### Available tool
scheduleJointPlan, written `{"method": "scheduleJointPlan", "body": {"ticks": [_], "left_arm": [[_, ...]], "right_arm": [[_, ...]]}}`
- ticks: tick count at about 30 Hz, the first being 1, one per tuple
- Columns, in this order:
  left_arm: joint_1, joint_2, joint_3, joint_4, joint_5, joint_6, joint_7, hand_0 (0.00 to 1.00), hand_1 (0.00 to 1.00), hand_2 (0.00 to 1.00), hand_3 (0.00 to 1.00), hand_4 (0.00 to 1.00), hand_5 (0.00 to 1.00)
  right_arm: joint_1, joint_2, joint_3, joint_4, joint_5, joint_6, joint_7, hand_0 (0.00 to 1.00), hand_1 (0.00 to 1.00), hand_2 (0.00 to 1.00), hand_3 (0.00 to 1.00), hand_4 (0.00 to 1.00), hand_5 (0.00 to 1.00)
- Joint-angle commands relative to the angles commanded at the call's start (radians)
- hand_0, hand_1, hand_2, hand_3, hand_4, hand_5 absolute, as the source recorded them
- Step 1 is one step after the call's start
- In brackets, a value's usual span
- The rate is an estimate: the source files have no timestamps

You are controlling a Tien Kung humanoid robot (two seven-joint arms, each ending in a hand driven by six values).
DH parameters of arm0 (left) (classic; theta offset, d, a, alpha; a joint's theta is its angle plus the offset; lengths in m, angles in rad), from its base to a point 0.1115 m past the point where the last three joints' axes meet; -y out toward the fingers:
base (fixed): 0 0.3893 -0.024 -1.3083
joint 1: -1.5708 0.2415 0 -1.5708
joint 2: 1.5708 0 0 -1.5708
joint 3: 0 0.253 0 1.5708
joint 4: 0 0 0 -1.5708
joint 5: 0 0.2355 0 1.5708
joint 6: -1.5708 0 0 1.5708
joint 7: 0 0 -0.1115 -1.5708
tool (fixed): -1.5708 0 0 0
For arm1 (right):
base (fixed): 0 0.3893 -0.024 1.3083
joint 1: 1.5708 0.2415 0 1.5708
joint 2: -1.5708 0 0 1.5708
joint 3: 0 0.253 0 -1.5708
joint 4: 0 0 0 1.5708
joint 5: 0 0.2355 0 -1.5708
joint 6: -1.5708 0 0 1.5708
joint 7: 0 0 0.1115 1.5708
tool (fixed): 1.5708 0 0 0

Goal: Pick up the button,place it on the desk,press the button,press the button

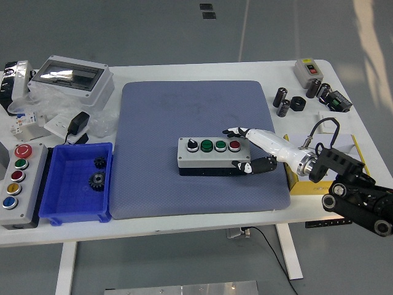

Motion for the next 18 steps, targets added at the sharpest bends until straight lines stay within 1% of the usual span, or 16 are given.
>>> {"method": "scheduleJointPlan", "body": {"ticks": [2, 5, 6, 8, 11, 12, 14, 16, 18], "left_arm": [[0.002, 0.0, 0.001, 0.0, -0.001, 0.0, 0.0, 0.625, 0.513, 0.526, 0.587, 0.605, 0.225], [0.005, -0.001, 0.003, 0.0, -0.005, 0.0, 0.0, 0.625, 0.513, 0.526, 0.587, 0.605, 0.225], [0.006, -0.002, 0.004, 0.0, -0.006, 0.001, 0.001, 0.625, 0.514, 0.524, 0.587, 0.604, 0.224], [0.007, -0.002, 0.004, 0.0, -0.006, 0.001, 0.001, 0.625, 0.514, 0.524, 0.587, 0.604, 0.224], [0.005, -0.004, 0.007, 0.0, -0.008, 0.0, 0.001, 0.625, 0.514, 0.524, 0.587, 0.604, 0.224], [0.004, -0.004, 0.008, 0.0, -0.009, -0.001, 0.0, 0.625, 0.513, 0.525, 0.588, 0.6, 0.219], [0.005, -0.005, 0.009, 0.0, -0.011, -0.001, -0.001, 0.625, 0.513, 0.525, 0.588, 0.6, 0.219], [0.008, -0.004, 0.007, 0.0, -0.01, 0.0, 0.001, 0.625, 0.513, 0.525, 0.588, 0.6, 0.219], [0.01, -0.002, 0.005, 0.0, -0.009, 0.001, 0.003, 0.624, 0.513, 0.525, 0.587, 0.599, 0.219]], "right_arm": [[-0.016, -0.03, 0.039, 0.04, 0.026, 0.024, -0.005, 0.946, 0.872, 0.866, 0.947, 0.426, 0.002], [-0.048, -0.088, 0.111, 0.113, 0.077, 0.085, -0.031, 0.946, 0.872, 0.866, 0.947, 0.426, 0.002], [-0.062, -0.114, 0.162, 0.16, 0.094, 0.117, -0.049, 0.947, 0.872, 0.869, 0.949, 0.438, 0.002], [-0.066, -0.121, 0.179, 0.175, 0.091, 0.123, -0.055, 0.947, 0.872, 0.869, 0.949, 0.438, 0.002], [-0.079, -0.136, 0.245, 0.208, 0.059, 0.133, -0.077, 0.947, 0.872, 0.869, 0.949, 0.438, 0.002], [-0.084, -0.14, 0.263, 0.219, 0.048, 0.132, -0.087, 0.948, 0.875, 0.875, 0.952, 0.456, 0.002], [-0.095, -0.149, 0.3, 0.248, 0.013, 0.131, -0.125, 0.948, 0.875, 0.875, 0.952, 0.456, 0.002], [-0.091, -0.155, 0.304, 0.279, -0.017, 0.172, -0.182, 0.948, 0.875, 0.875, 0.952, 0.456, 0.002], [-0.076, -0.149, 0.292, 0.305, -0.012, 0.216, -0.237, 0.934, 0.885, 0.876, 0.949, 0.471, 0.002]]}}
